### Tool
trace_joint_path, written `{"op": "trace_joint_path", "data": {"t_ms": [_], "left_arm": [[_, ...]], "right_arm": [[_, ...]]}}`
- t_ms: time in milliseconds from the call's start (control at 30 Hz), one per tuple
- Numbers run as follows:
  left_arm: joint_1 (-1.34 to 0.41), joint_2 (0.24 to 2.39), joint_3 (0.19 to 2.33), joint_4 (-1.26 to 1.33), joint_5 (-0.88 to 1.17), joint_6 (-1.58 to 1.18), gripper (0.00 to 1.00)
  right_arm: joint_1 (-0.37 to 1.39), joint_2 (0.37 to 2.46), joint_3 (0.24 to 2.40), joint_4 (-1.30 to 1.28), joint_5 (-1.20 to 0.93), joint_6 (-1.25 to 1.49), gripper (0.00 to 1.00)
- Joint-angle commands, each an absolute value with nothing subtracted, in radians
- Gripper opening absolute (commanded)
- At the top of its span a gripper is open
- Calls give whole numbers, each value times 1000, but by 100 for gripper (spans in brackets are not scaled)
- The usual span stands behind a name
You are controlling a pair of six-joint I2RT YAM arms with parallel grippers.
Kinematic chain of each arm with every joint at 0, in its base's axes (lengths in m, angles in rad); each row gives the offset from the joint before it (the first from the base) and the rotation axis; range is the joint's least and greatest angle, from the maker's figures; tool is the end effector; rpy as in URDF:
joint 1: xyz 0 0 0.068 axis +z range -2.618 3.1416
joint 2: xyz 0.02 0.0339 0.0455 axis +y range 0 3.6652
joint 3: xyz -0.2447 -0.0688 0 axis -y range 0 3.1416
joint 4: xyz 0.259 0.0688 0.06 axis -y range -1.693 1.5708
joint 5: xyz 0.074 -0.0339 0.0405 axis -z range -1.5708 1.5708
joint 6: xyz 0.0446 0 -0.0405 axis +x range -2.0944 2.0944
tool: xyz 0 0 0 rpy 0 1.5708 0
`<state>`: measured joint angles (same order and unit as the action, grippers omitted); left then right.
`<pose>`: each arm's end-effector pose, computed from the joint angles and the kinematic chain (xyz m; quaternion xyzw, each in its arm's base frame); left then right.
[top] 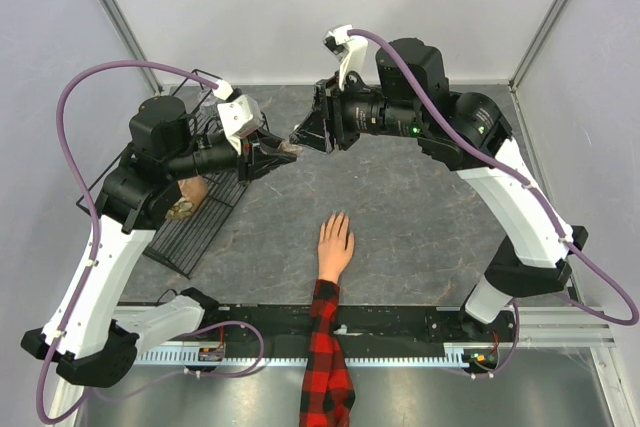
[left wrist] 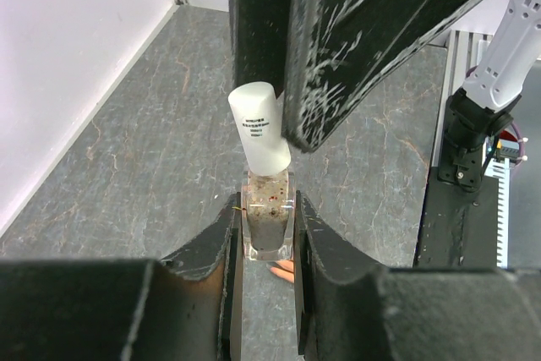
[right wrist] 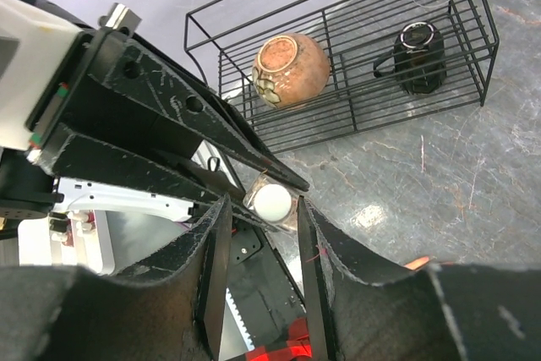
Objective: Paint the nails
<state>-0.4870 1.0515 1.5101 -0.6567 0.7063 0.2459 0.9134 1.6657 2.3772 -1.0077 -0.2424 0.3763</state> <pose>0.1721 -0.1239 0.4732 0.4647 0.5991 -0.3371 0.5581 0.1824 0.2538 0.5374 -0.2810 0.7501 0.4327 0.4136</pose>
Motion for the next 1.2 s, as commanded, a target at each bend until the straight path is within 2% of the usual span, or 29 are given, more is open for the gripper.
{"op": "trace_joint_path", "data": {"t_ms": [0, 267, 367, 400, 467, 600, 767, 1167], "left_arm": [[-494, 1035, 1514, -641, 693, 290, 2], [-495, 1038, 1517, -641, 692, 285, 2], [-495, 1039, 1516, -643, 684, 282, 2], [-495, 1042, 1516, -641, 681, 281, 2], [-497, 1043, 1519, -643, 673, 272, 2], [-495, 1051, 1523, -629, 672, 224, 2], [-495, 1074, 1517, -608, 790, 140, 2], [-495, 1063, 1483, -551, 992, 75, 2]], "right_arm": [[913, 1681, 2387, -996, -241, 364, 44], [911, 1686, 2376, -994, -244, 362, 37], [913, 1686, 2373, -993, -244, 357, 28], [914, 1684, 2372, -992, -244, 354, 22], [913, 1681, 2365, -992, -238, 347, 17], [913, 1655, 2330, -980, -235, 290, 0], [913, 1536, 2166, -881, -233, 152, 0], [913, 1393, 1990, -733, -319, 140, 0]]}}
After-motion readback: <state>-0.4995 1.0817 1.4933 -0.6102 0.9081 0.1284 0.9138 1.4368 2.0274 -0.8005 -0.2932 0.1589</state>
